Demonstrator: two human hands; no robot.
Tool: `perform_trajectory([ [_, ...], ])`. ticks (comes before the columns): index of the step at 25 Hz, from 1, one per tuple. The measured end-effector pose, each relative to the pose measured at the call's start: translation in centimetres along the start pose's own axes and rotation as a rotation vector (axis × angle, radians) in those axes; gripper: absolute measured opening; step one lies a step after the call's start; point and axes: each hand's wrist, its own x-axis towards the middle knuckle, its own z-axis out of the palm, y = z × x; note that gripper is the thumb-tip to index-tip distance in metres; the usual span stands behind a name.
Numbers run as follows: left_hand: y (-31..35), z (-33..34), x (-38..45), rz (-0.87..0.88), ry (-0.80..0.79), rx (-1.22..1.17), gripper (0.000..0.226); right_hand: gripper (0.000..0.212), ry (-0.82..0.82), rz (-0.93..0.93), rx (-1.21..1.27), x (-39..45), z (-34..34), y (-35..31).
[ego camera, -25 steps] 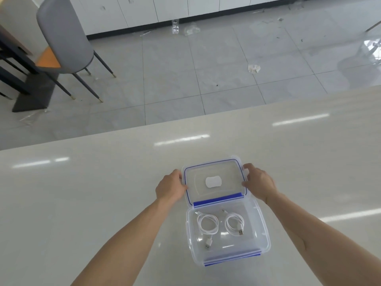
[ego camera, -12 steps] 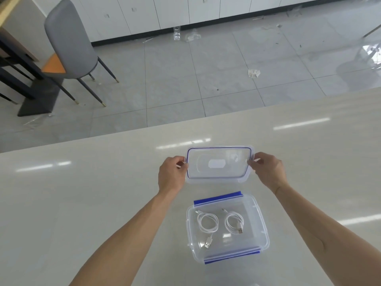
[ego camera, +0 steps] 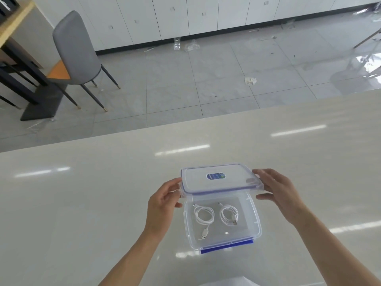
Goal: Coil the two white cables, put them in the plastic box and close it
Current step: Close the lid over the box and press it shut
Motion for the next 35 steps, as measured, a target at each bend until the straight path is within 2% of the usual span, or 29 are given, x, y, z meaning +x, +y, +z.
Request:
perform_trajectory([
  [2, -1.2, -0.2, -1.6, -0.03, -0.017, -0.006, 0.021, 0.018, -0.032, 0.033, -0.115, -1.0, -0.4, 0.9],
  [5, -2.9, -0.1, -3.2, -0.1, -0.028, 0.042, 0.011, 0.034, -0.062, 0.088, -0.245, -2.2, -0.6, 2.6],
  [9, -4.8, 0.1, -4.6, -0.157, -0.031, 0.174, 0.041, 0.031, 0.057, 0.037, -0.484, -3.3, 0.2, 5.2],
  [13, -6.1, 0.2, -5.3, -0.165, -0.013, 0.284, 0.043, 0.034, 0.183, -0.141, -0.722, -4.7, 1.5, 6.8],
  [28, -6.7, 0.9, -5.7, -0.178, -0.065, 0.426, 0.045, 0.035, 0.248, -0.164, -0.919, -5.8, 2.1, 8.9],
  [35, -7.4, 0.8, -5.6, -0.181, -0.066, 0.483, 0.048, 0.042, 0.22, -0.135, -0.888, -5.6, 1.7, 9.6],
])
